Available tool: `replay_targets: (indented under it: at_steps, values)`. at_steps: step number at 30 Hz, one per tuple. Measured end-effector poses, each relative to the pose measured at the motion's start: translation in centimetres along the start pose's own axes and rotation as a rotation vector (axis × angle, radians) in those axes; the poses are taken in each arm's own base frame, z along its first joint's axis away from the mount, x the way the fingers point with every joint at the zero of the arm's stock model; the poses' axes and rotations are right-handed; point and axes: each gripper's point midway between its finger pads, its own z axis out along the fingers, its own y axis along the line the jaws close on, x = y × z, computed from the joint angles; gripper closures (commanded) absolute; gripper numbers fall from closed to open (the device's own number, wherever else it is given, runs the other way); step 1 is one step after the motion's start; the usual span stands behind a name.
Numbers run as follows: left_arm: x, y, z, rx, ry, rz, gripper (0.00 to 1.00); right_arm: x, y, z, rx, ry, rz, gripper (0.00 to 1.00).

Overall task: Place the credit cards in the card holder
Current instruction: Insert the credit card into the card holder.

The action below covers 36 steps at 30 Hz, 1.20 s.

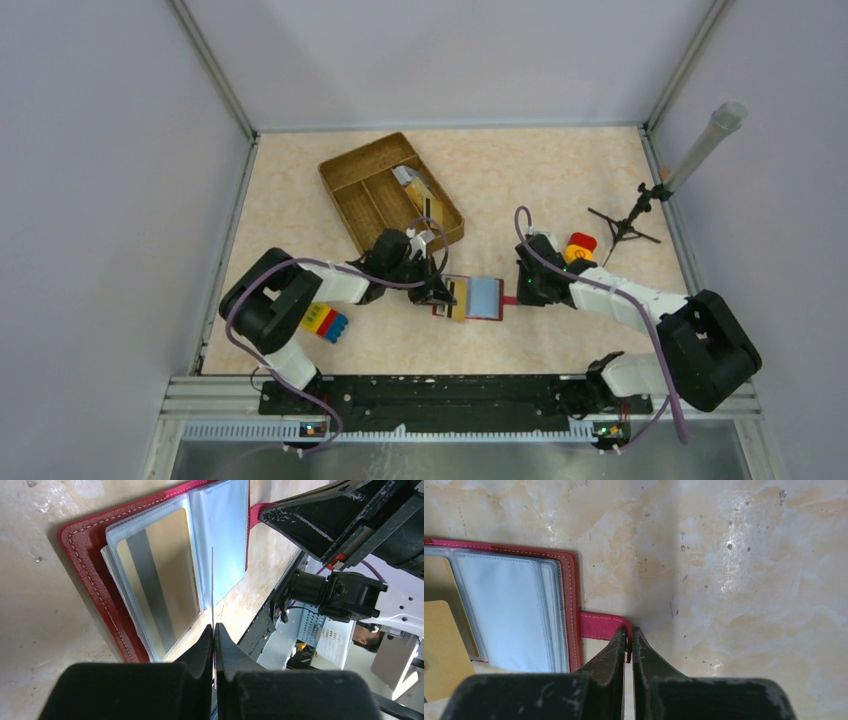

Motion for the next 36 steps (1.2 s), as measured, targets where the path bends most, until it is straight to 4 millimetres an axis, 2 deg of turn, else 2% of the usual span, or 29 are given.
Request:
replay_targets:
  at_steps: [36]
  values:
    - [-0.5,1.0,1.8,0.008,0.021,-0.036,1.00,-0.1,0.0,0.1,0.003,-0.004,-0.001,1.00]
